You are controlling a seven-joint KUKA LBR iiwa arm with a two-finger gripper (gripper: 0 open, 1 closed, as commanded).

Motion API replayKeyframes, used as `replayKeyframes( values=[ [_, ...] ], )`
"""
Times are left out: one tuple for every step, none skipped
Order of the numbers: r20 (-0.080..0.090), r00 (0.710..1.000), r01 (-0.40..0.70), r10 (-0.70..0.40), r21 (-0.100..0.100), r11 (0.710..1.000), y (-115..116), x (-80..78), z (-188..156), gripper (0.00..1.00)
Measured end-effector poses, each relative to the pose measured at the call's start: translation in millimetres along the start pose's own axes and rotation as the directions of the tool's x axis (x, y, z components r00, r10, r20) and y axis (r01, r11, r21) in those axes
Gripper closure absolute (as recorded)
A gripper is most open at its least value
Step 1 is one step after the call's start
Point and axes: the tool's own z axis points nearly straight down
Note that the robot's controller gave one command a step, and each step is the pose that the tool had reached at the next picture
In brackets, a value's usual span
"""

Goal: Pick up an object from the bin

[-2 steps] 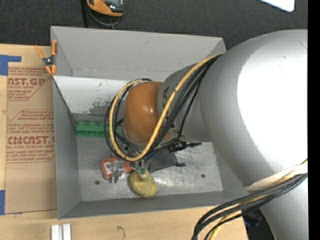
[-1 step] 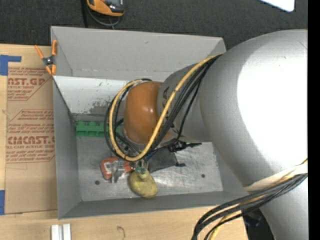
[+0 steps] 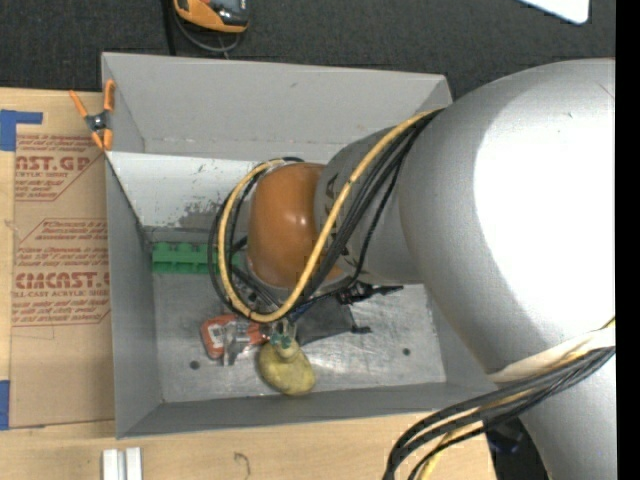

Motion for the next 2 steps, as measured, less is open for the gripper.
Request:
replayKeyframes(
  values=[
    [0.0,1.0,0.0,0.0,0.0,1.0,0.0,0.0,0.0,1.0],
    [0.0,1.0,0.0,0.0,0.0,1.0,0.0,0.0,0.0,1.0]
  ],
)
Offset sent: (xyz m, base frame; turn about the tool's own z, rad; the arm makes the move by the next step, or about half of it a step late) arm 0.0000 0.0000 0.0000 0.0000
